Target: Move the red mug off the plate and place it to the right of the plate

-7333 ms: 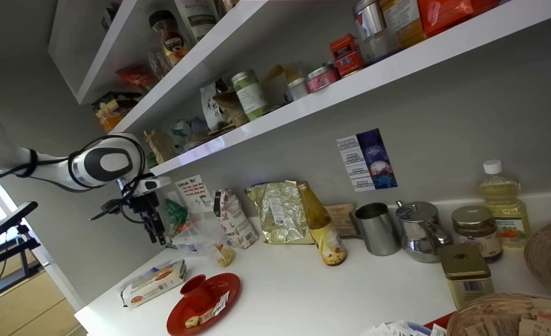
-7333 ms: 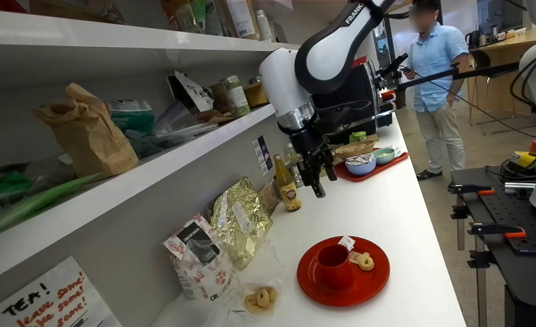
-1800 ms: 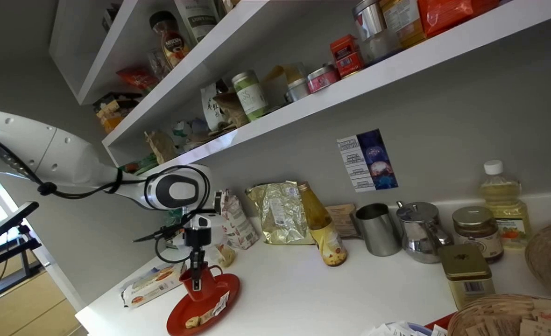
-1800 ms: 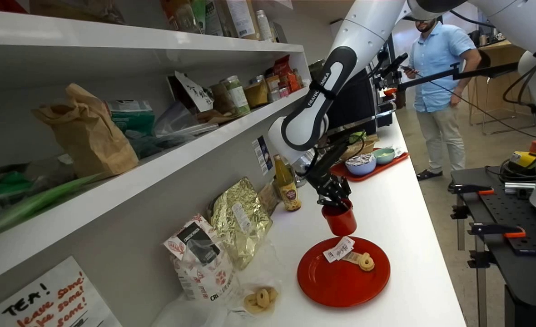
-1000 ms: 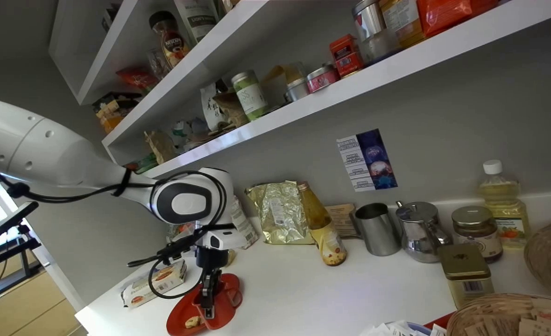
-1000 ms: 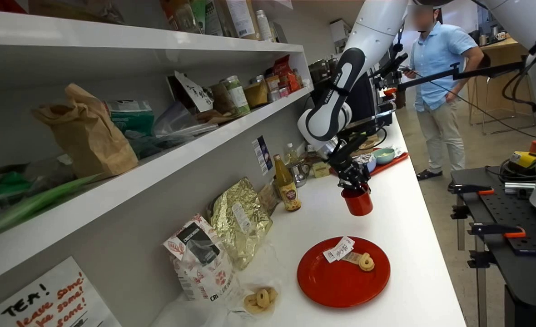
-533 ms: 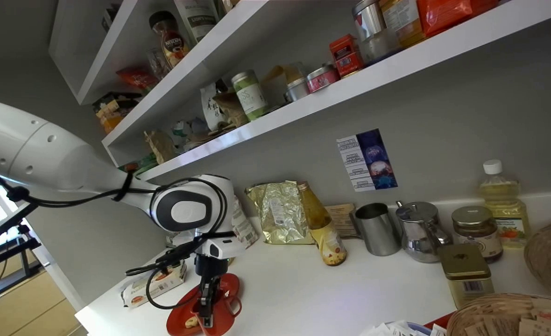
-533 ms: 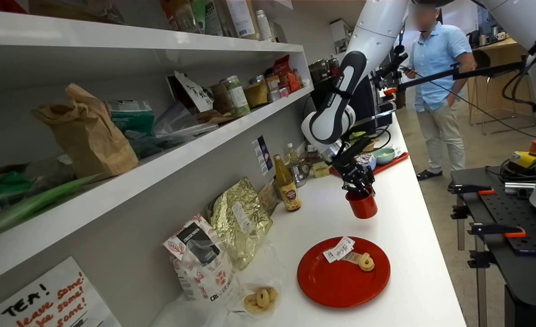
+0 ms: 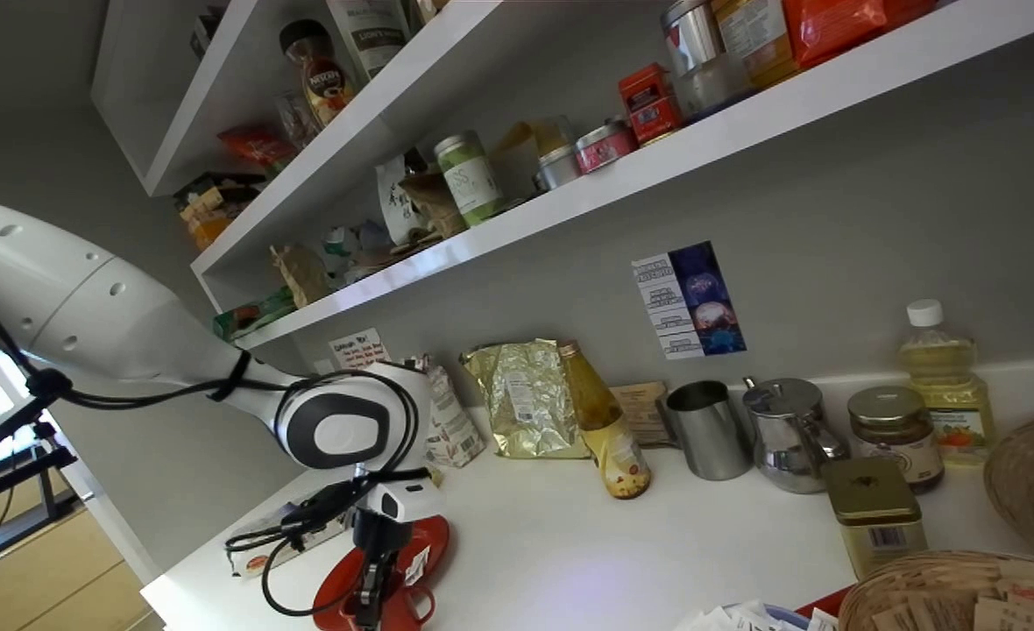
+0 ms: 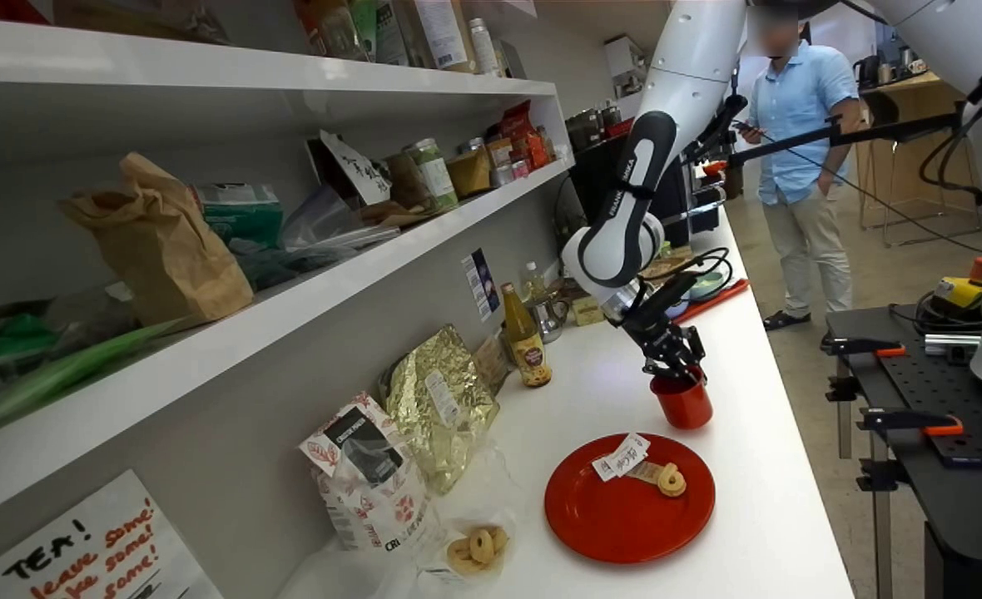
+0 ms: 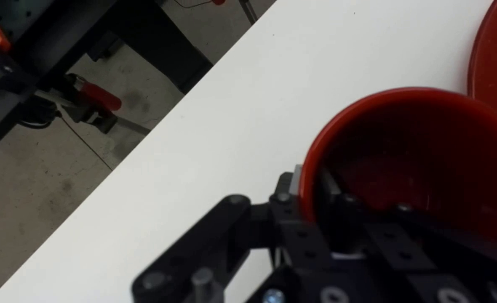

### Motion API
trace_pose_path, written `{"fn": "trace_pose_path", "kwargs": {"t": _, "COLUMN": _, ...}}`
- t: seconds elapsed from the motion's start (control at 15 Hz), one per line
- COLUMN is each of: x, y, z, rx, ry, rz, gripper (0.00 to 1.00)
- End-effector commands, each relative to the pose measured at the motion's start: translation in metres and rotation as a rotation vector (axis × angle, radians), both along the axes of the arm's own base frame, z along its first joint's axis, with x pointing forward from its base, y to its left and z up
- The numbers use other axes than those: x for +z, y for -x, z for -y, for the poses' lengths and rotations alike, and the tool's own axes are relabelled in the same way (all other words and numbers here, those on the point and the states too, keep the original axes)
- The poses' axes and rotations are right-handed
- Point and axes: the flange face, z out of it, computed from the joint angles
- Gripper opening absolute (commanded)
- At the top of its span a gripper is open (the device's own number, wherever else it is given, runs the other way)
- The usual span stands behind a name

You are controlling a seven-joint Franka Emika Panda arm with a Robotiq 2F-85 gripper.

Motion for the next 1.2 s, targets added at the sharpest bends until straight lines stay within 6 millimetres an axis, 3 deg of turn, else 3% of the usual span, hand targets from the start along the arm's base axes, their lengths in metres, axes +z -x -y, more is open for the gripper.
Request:
{"fn": "trace_pose_path", "kwargs": {"t": 0.0, "x": -0.009, "y": 0.009, "z": -0.020, "rx": 0.006, "ry": -0.032, "rz": 0.015, "gripper": 0.02}}
{"fn": "trace_pose_path", "kwargs": {"t": 0.2, "x": -0.015, "y": 0.015, "z": -0.030, "rx": 0.024, "ry": -0.044, "rz": 0.007, "gripper": 0.04}}
{"fn": "trace_pose_path", "kwargs": {"t": 0.27, "x": -0.014, "y": 0.012, "z": -0.024, "rx": 0.017, "ry": -0.019, "rz": -0.008, "gripper": 0.08}}
{"fn": "trace_pose_path", "kwargs": {"t": 0.73, "x": -0.016, "y": 0.014, "z": -0.029, "rx": 0.024, "ry": -0.021, "rz": -0.012, "gripper": 0.08}}
{"fn": "trace_pose_path", "kwargs": {"t": 0.8, "x": -0.016, "y": 0.014, "z": -0.028, "rx": 0.024, "ry": -0.022, "rz": -0.013, "gripper": 0.33}}
{"fn": "trace_pose_path", "kwargs": {"t": 0.93, "x": -0.015, "y": 0.014, "z": -0.025, "rx": 0.021, "ry": -0.021, "rz": -0.014, "gripper": 0.41}}
{"fn": "trace_pose_path", "kwargs": {"t": 1.0, "x": -0.016, "y": 0.014, "z": -0.026, "rx": 0.021, "ry": -0.019, "rz": -0.013, "gripper": 0.22}}
{"fn": "trace_pose_path", "kwargs": {"t": 1.13, "x": -0.016, "y": 0.014, "z": -0.025, "rx": 0.018, "ry": -0.018, "rz": -0.013, "gripper": 0.38}}
